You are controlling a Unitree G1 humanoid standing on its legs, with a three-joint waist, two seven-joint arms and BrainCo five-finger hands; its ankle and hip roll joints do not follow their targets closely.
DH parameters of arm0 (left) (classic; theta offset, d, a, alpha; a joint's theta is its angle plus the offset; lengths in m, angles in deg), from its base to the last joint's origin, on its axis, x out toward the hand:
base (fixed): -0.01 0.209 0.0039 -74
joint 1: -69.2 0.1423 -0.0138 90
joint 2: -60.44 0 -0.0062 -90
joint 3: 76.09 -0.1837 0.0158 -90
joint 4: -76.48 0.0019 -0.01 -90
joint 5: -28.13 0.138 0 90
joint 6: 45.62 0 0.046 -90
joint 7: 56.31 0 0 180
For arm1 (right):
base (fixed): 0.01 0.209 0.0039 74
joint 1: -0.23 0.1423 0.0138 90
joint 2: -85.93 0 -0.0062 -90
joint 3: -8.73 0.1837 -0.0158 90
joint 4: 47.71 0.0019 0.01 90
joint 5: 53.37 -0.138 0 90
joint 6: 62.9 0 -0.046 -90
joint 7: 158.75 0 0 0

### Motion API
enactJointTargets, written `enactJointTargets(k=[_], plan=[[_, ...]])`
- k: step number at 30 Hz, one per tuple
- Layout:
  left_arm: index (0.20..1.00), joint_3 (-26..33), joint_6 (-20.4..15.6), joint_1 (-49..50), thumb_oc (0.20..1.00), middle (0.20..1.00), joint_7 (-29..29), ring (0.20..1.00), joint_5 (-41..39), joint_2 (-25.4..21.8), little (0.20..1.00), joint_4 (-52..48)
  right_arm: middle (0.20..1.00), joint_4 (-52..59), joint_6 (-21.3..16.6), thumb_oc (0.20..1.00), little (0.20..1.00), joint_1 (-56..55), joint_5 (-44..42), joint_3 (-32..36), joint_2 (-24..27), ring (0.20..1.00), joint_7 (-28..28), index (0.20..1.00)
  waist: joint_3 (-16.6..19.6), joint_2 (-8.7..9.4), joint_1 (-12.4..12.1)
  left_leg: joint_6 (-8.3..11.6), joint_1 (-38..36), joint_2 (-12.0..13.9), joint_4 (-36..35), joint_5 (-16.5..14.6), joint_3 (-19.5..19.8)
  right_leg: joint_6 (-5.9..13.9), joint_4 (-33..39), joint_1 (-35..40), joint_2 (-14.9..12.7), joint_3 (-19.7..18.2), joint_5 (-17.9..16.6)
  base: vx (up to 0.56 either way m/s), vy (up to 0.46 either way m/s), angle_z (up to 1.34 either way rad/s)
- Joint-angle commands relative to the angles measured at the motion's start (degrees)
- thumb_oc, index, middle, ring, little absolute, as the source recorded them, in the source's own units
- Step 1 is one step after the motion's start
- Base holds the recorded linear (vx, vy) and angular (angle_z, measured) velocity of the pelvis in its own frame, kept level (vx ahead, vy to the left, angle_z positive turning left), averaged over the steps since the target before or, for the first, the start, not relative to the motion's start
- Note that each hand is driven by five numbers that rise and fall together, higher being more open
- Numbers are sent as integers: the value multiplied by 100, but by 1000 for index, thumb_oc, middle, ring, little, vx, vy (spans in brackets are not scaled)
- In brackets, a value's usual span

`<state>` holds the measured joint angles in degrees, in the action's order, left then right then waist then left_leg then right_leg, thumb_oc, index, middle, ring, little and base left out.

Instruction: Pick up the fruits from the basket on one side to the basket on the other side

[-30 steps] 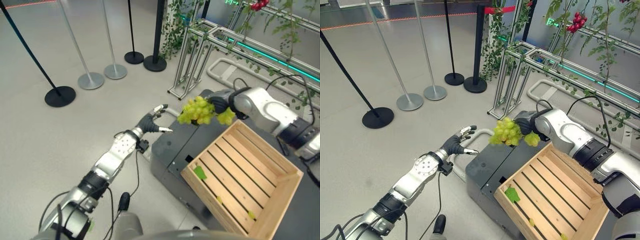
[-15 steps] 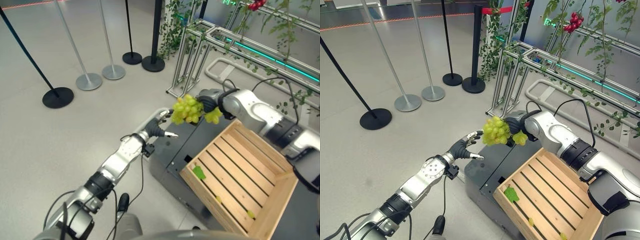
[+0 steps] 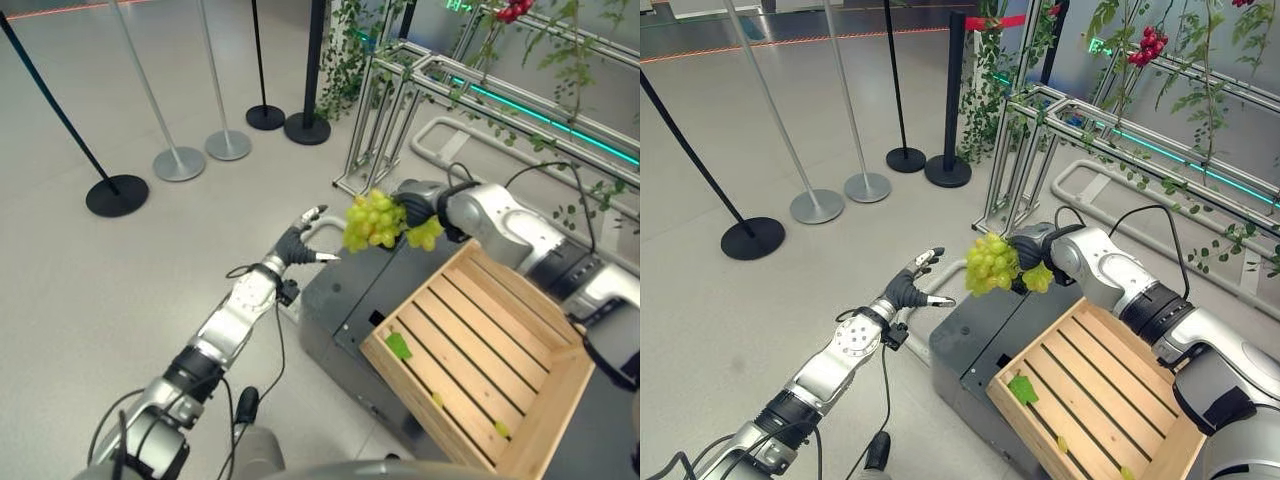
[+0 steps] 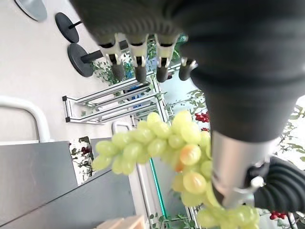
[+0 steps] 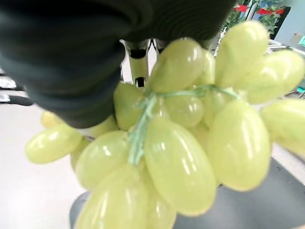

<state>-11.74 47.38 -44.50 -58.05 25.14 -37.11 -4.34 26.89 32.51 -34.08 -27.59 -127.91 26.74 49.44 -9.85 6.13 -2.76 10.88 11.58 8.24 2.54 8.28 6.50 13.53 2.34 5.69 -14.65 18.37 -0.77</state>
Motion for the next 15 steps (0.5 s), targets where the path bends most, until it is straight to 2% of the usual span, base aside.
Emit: enactJointTargets(k=[1,7,15], plan=[[1000,238,-343,-246,1000,1000,1,1000,32,-93,1000,62,200,663,61,200,200,259,-193,460,135,200,31,200,214,191,-103,-39,150,-122,817,-1117,-57,-429,-946,-223,161,19,1308,0,0,0],[1000,261,-264,-404,1000,1000,132,1000,-130,-227,1000,241,200,1185,-24,200,200,394,-232,404,178,200,325,200,272,136,-46,-36,127,-107,830,-1127,-84,-429,-923,-202,148,-3,1303,0,0,0],[1000,185,-259,-559,1000,1000,55,1000,-27,-173,1000,474,200,1346,-110,200,200,498,-325,292,4,200,379,200,313,119,-7,-40,108,-119,831,-1134,-107,-437,-925,-198,148,-12,1303,0,0,0]])
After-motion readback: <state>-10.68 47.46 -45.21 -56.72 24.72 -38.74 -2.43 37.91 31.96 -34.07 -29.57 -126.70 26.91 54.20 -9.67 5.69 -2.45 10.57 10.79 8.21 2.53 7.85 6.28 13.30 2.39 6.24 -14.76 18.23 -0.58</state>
